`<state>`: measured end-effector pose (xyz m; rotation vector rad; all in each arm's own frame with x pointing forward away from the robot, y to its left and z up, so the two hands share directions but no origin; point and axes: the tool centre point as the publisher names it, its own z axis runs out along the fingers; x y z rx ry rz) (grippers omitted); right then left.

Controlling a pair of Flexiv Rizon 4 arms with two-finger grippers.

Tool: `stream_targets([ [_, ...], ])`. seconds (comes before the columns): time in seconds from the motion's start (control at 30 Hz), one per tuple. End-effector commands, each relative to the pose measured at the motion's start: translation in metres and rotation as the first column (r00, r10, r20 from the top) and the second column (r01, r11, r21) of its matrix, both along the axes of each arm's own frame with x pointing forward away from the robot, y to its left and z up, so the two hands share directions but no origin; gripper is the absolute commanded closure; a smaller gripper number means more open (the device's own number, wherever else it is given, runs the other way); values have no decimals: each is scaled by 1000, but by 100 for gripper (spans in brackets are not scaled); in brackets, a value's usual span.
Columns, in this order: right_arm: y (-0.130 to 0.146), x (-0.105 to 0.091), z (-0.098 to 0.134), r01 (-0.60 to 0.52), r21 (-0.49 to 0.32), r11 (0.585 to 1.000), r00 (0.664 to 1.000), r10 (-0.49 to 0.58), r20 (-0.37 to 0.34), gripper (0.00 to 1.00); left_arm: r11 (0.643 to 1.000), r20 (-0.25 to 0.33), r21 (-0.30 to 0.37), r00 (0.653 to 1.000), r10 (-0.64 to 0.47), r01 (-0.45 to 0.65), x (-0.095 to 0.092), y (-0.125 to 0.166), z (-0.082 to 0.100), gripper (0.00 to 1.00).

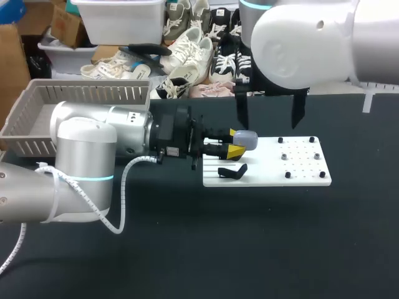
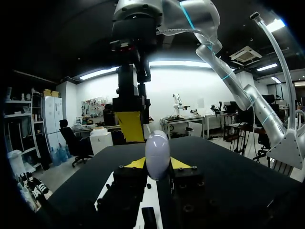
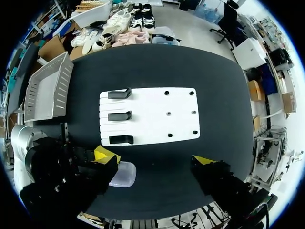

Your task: Pick up each earbud case from the left stands, insert the matching earbuds, close the lid, and place the case in the box.

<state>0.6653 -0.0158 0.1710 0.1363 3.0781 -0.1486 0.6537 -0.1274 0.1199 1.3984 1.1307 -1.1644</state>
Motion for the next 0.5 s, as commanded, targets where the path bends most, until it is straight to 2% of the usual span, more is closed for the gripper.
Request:
stream_targets([
  [0.03, -8, -6, 4, 31, 12, 999, 999, -32, 38, 0, 1000, 1, -1, 1000, 1, -1, 0, 0, 0, 100],
  [0.17, -19, -6, 14, 69, 25, 997, 993, -71, 92, 0, 1000, 1, -1, 1000, 1, -1, 0, 0, 0, 100],
  [0.23, -23, -7, 20, 53, -2, 999, 992, -52, 118, 0, 1000, 1, -1, 1000, 1, -1, 0, 0, 0, 100],
  [0.33, -29, -12, 32, -27, 51, 998, 989, 19, 150, 0, 1000, 1, -1, 1000, 1, -1, 0, 0, 0, 100],
  [0.5, -40, -18, 46, -135, 148, 980, 974, 104, 199, 0, 1000, -30, -5, 999, 17, -17, 0, 8, 4, 100],
])
